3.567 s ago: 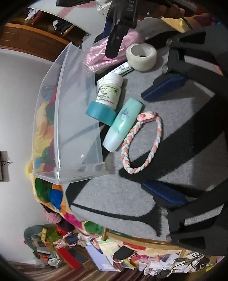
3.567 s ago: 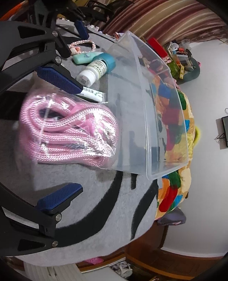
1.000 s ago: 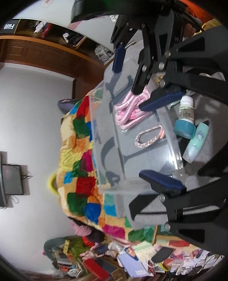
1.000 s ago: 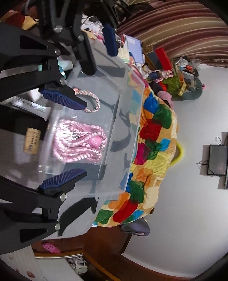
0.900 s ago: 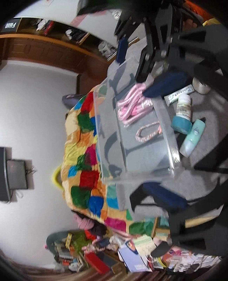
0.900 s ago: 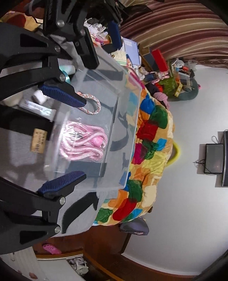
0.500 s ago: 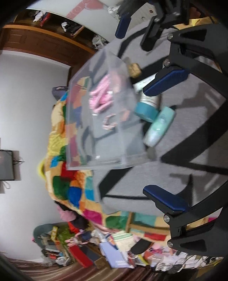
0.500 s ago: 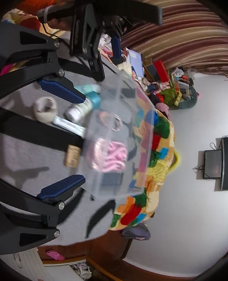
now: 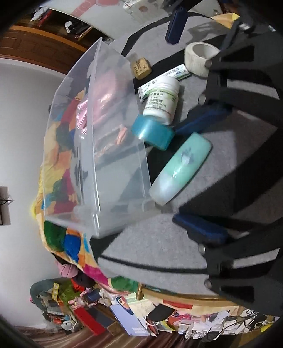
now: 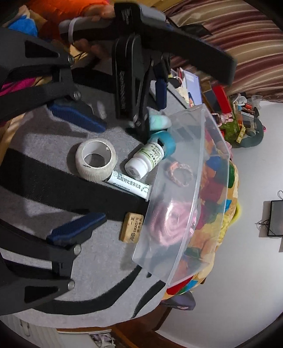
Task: Organize objects
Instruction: 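Grasp the mint-green bottle with the left gripper while the right gripper grasps the white tape roll, then lower the mint-green bottle into the box with the left gripper while the right releases the tape roll inside, then grasp the teal tape roll with the left gripper while the right gripper grasps the wooden eraser, then place the teal tape roll into the box with the left gripper while the right drops the eraser in, then grasp the white medicine bottle with the left gripper while the right gripper grasps the white ointment tube, then lower the medicine bottle into the box with the left gripper while the right releases the tube inside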
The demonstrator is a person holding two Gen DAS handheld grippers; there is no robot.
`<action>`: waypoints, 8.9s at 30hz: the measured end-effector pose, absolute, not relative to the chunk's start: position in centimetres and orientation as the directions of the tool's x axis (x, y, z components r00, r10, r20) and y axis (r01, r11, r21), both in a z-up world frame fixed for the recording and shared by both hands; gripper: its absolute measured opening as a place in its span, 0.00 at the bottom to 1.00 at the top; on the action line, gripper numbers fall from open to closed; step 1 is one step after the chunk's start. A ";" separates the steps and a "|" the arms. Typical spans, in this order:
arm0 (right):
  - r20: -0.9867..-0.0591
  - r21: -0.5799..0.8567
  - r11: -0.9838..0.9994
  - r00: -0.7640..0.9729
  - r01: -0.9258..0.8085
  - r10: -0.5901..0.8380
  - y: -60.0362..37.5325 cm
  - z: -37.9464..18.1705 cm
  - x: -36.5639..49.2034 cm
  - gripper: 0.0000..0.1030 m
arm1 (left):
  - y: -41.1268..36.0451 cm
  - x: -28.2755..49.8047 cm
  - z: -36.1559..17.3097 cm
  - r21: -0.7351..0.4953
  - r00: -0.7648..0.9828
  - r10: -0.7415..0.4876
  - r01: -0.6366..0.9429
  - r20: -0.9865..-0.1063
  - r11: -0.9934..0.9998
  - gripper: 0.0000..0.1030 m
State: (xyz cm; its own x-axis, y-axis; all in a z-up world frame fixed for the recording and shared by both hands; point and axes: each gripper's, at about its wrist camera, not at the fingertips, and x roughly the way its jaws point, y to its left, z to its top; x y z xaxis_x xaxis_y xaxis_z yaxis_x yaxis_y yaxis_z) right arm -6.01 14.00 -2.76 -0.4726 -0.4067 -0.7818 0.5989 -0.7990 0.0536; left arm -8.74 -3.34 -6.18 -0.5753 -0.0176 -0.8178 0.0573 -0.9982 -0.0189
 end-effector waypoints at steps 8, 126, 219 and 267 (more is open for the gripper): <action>-0.792 0.055 -0.790 -0.455 0.611 -0.407 13.7 -3.9 -6.0 0.36 | -4.9 -7.1 -5.7 -0.034 -0.574 0.004 0.043 -0.819 -0.999 0.46; -0.733 0.108 -0.875 -0.557 0.472 -0.390 17.7 0.0 -10.4 0.37 | -2.7 -6.7 0.3 -0.150 -0.692 0.161 -0.077 -0.704 -0.986 0.17; -0.801 0.074 -0.821 -0.457 0.566 -0.388 13.7 -4.0 -10.5 0.15 | -0.9 -11.7 -4.3 -0.283 -0.497 0.263 -0.037 -0.827 -0.959 0.52; -0.671 0.087 -0.836 -0.589 0.542 -0.451 10.8 4.7 -15.6 0.15 | -3.8 -14.1 3.0 -0.137 -0.714 0.090 0.008 -0.694 -0.991 0.39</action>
